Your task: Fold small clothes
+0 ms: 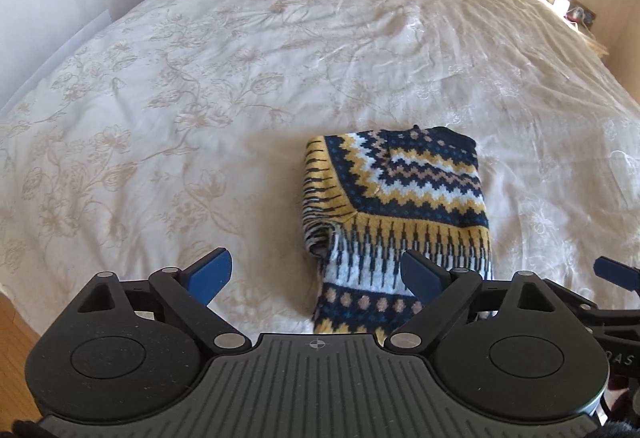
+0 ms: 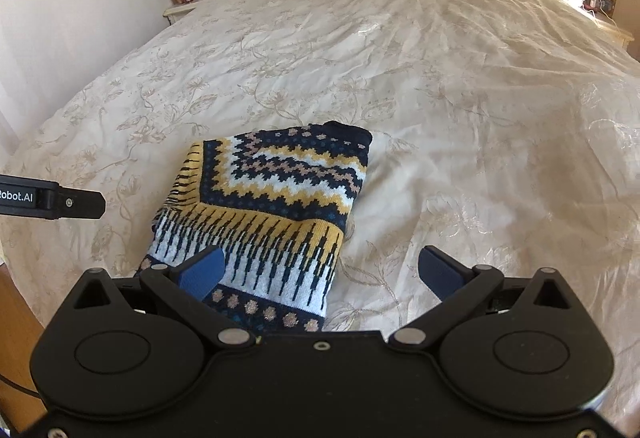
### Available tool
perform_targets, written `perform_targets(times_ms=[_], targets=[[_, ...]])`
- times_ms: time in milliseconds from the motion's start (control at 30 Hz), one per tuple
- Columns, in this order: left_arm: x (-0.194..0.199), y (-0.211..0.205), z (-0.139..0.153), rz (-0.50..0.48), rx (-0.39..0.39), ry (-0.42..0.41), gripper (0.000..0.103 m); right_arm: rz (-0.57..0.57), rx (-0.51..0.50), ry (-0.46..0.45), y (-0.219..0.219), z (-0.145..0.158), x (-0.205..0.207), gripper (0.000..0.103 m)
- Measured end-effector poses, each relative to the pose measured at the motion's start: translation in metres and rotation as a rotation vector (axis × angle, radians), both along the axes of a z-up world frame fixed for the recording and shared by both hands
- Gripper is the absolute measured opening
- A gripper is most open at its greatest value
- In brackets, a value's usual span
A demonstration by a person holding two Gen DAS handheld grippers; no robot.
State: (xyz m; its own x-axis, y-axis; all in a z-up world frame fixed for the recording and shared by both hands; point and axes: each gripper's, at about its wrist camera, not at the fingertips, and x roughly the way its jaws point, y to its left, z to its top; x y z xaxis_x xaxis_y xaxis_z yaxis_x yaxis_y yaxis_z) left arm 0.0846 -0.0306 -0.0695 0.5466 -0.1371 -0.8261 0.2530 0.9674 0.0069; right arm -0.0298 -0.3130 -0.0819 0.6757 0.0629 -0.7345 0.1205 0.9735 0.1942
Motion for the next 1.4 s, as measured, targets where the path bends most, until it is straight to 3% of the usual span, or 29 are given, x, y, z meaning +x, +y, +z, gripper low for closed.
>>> perform_targets(times_ms=[200, 400, 500, 767, 1400], targets=[[-0.017, 0.014, 0.008, -0.018, -0.033, -0.003, 0.092, -0.014, 0.005, -0.044, 0.020, 0.013, -0.022, 0.102], [-0.040, 0.013, 0.012, -0.046, 0.038, -0.029, 0.092, -0.047, -0.038, -0.074, 0.037, 0.026, -0.041, 0.102], [-0.051, 0.011, 0.012, -0.067, 0.071, -0.044, 0.092, -0.081, -0.055, -0.060, 0.041, 0.031, -0.049, 0.102], [-0.075, 0.010, 0.008, -0.099, 0.053, -0.025, 0.092, -0.114, -0.079, 0.003, 0.047, 0.035, -0.067, 0.102], [-0.092, 0.008, 0.002, -0.108, 0.038, 0.032, 0.092, -0.119, -0.022, -0.002, 0.046, 0.039, -0.087, 0.102]])
